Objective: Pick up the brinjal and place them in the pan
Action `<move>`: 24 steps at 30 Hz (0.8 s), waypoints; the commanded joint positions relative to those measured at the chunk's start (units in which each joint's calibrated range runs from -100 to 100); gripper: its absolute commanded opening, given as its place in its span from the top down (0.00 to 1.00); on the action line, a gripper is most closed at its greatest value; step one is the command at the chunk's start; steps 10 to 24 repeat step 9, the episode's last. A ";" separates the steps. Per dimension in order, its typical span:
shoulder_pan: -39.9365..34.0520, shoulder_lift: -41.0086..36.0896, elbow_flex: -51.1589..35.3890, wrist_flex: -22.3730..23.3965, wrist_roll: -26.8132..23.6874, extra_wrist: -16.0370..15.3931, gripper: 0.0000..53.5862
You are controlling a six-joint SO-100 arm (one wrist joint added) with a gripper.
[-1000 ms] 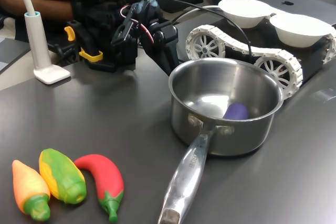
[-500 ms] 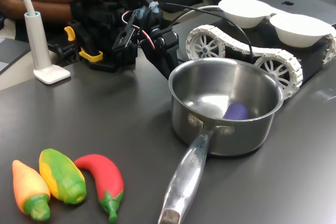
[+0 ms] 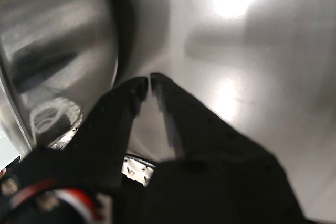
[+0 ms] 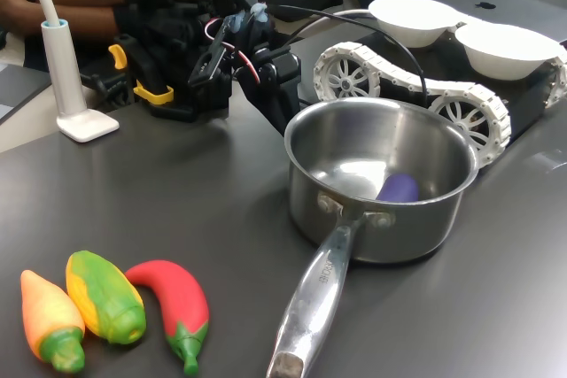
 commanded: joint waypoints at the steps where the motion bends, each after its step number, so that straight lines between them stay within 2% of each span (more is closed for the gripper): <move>1: 1.17 -0.58 -0.82 -2.88 -0.49 -0.29 1.00; 24: 1.05 -0.58 -0.82 -2.88 -0.44 -0.29 1.00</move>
